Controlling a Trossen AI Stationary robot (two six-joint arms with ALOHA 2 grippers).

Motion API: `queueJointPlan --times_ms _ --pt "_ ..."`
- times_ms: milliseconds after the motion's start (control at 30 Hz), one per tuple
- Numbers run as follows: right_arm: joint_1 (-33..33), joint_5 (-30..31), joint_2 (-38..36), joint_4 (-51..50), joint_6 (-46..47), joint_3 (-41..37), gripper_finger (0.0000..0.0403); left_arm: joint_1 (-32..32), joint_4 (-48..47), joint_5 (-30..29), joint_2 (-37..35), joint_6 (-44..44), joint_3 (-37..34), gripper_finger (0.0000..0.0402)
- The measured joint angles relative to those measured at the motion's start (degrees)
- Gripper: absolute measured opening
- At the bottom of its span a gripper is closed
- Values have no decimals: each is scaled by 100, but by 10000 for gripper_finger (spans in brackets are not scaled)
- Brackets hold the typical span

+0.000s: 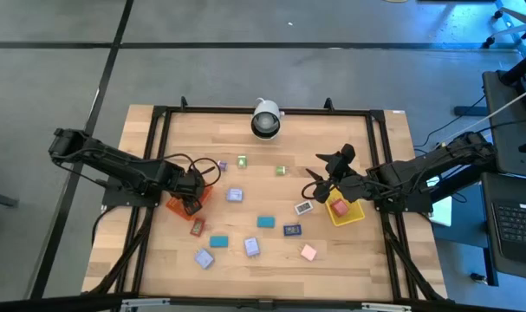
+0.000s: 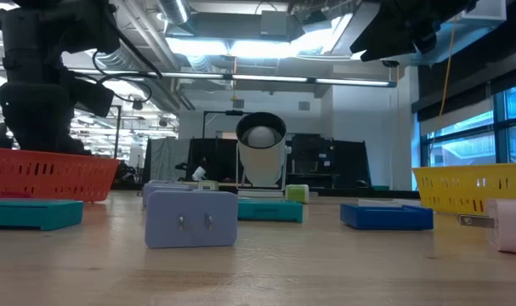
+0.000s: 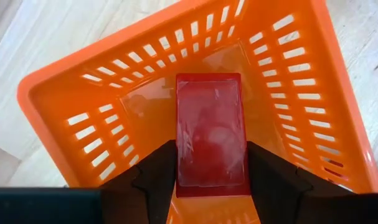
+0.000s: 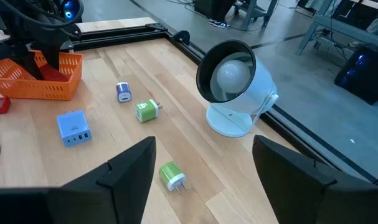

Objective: Pick & Place Office items
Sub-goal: Put the right red digital clock into the orange basket, then put the top purple charger adapter into the yellow basket

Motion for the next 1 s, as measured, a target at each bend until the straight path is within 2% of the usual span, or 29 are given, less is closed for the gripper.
queueJointPlan --times_ms 400,600,1000 --pt "0 2 1 0 -4 0 268 0 -2 85 0 -140 0 209" --pt "0 2 1 0 -21 0 268 42 -59 -121 0 83 18 233" --pt "-1 12 1 2 -35 0 268 346 -693 -500 -31 1386 1103 236"
